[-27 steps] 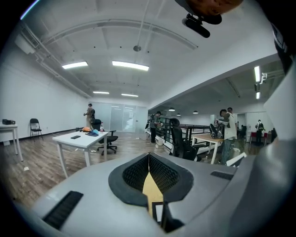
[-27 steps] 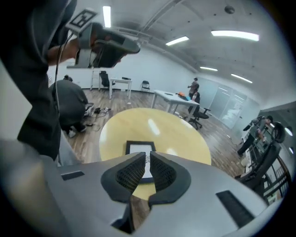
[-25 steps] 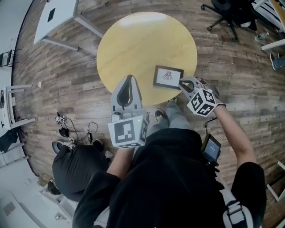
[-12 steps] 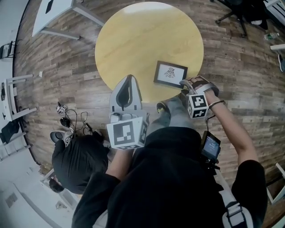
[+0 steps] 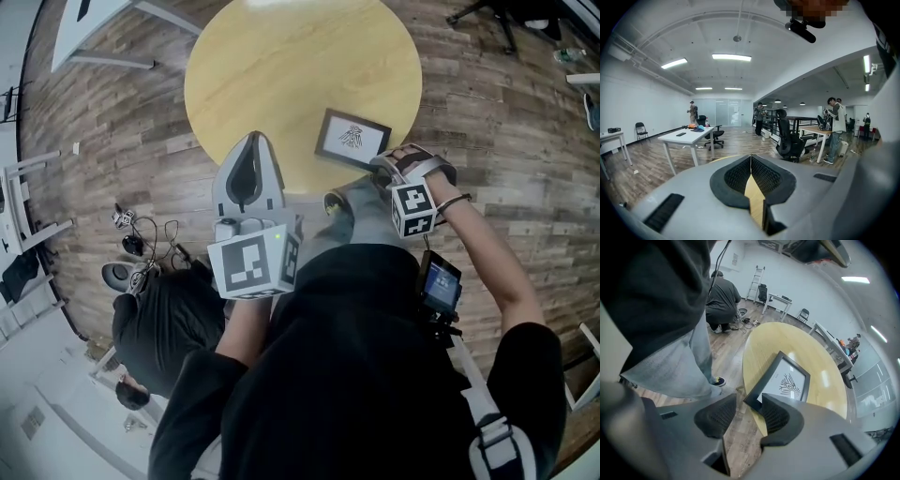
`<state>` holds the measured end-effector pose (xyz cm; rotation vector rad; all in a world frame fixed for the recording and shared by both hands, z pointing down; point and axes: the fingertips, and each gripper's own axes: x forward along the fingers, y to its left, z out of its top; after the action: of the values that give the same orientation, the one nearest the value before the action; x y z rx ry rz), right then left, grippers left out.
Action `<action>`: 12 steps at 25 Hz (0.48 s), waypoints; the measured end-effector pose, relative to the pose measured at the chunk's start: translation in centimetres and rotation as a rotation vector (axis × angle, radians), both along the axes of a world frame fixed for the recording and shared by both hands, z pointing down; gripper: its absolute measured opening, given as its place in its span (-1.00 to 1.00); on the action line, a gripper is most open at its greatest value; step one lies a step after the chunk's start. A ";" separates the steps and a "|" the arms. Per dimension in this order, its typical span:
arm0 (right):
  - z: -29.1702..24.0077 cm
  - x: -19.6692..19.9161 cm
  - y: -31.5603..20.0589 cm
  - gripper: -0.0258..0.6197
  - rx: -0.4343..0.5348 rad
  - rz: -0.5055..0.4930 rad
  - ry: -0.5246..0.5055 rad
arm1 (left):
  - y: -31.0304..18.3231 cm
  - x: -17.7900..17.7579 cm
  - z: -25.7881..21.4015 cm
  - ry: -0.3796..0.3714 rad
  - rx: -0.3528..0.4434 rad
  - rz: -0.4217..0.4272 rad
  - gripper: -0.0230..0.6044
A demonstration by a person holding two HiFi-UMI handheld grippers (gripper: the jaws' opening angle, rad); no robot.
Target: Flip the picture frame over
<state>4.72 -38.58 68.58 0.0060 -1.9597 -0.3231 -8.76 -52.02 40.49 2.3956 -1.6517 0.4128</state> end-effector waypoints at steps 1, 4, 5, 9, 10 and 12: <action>0.2 -0.1 -0.1 -0.39 0.021 0.007 0.004 | 0.0 -0.3 0.0 0.001 -0.009 -0.011 -0.86; 0.7 0.1 -1.0 -0.39 0.114 0.019 0.026 | 0.1 -0.7 -0.1 -0.008 -0.019 -0.028 -0.86; 0.8 0.0 -1.4 -0.39 0.145 0.018 0.029 | 0.1 -0.6 -0.2 -0.009 -0.018 -0.026 -0.86; 0.6 -0.4 -1.6 -0.39 0.221 0.016 0.021 | 0.3 -0.6 -0.2 -0.006 -0.024 -0.039 -0.86; 0.5 -0.4 -1.5 -0.39 0.229 0.021 0.015 | 0.4 -0.7 -0.2 -0.008 -0.024 -0.039 -0.86; 0.5 -0.4 -1.6 -0.37 0.236 0.023 0.017 | 0.3 -0.8 -0.4 -0.011 -0.021 -0.037 -0.86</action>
<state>4.35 -40.16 69.13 0.1779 -1.8930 -0.5359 -9.52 -51.68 40.13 2.3478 -1.6857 0.4358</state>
